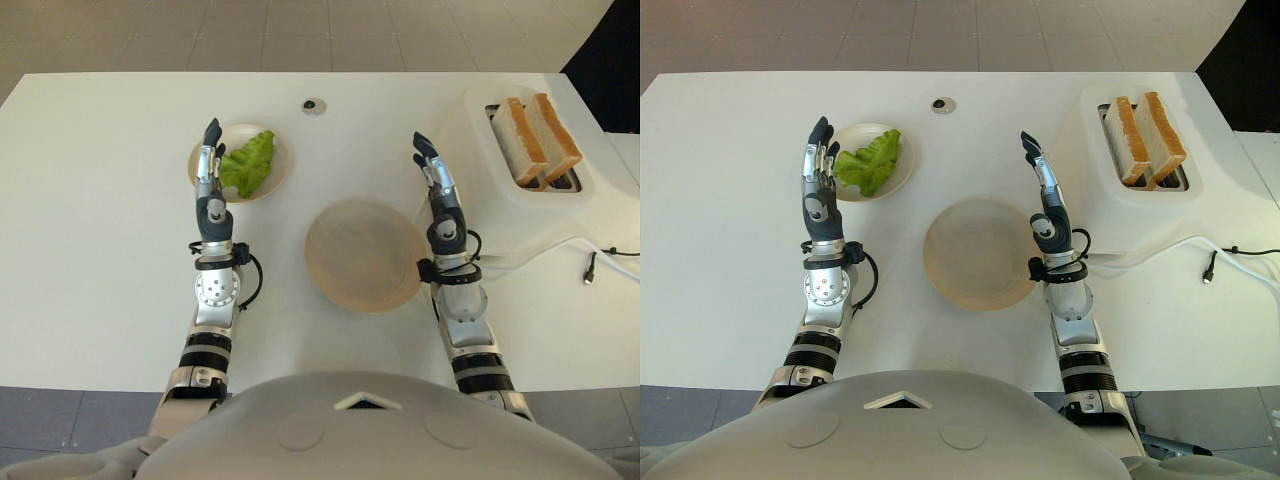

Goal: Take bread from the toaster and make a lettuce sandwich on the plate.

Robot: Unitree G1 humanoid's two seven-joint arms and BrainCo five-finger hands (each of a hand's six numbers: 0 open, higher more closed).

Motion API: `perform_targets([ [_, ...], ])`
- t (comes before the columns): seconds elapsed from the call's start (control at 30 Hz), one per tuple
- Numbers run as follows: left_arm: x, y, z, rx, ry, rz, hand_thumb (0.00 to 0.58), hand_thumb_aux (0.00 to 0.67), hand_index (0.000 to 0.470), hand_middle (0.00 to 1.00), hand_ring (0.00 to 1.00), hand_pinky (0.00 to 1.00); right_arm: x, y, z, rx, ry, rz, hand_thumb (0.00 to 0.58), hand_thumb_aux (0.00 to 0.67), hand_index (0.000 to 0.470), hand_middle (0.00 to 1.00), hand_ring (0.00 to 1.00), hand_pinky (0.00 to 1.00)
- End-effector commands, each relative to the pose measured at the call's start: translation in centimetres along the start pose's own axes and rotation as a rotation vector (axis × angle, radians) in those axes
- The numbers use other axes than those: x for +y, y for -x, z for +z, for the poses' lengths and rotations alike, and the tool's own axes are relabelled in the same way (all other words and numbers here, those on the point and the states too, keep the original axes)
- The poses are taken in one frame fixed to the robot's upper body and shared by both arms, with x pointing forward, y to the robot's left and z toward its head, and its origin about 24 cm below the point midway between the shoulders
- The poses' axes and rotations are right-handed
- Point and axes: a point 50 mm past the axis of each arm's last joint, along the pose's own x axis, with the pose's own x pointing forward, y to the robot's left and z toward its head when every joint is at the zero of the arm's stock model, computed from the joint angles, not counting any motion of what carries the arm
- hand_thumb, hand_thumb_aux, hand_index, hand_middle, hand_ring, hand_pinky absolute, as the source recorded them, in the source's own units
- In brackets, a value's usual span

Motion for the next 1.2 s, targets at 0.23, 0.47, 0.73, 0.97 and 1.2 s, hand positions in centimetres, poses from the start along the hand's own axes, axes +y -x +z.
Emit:
perform_targets([
  [0.23, 0.0, 0.4, -0.1, 0.018, 0.005, 0.001, 0.000, 0.000, 0.000, 0.00, 0.00, 0.00, -0.4, 0.2, -0.2, 0.014, 0.035, -0.005, 0.000, 0.000, 0.000, 0.00, 0.00, 0.00],
  [0.47, -0.2, 0.3, -0.1, 0.017, 0.004, -0.005, 0.000, 0.000, 0.000, 0.00, 0.00, 0.00, -1.6, -0.1, 1.3, -0.052, 0.096, -0.008, 0.000, 0.000, 0.000, 0.00, 0.00, 0.00],
  [0.73, -0.2, -0.2, 0.0, 0.005, -0.003, 0.002, 0.000, 0.000, 0.000, 0.00, 0.00, 0.00, -12.0, -0.4, 8.2, -0.205, 0.489, -0.257, 0.000, 0.000, 0.000, 0.00, 0.00, 0.00],
  [0.97, -0.2, -0.2, -0.1, 0.006, -0.008, 0.003, 0.000, 0.000, 0.000, 0.00, 0.00, 0.00, -19.3, 1.8, 3.6, 0.326, 1.049, -0.354, 0.000, 0.000, 0.000, 0.00, 0.00, 0.00],
  [1.2, -0.1, -0.2, -0.2, 0.006, -0.015, 0.006, 0.000, 0.000, 0.000, 0.00, 0.00, 0.00, -17.6, 1.1, 2.1, 0.375, 1.200, -0.173, 0.000, 0.000, 0.000, 0.00, 0.00, 0.00],
])
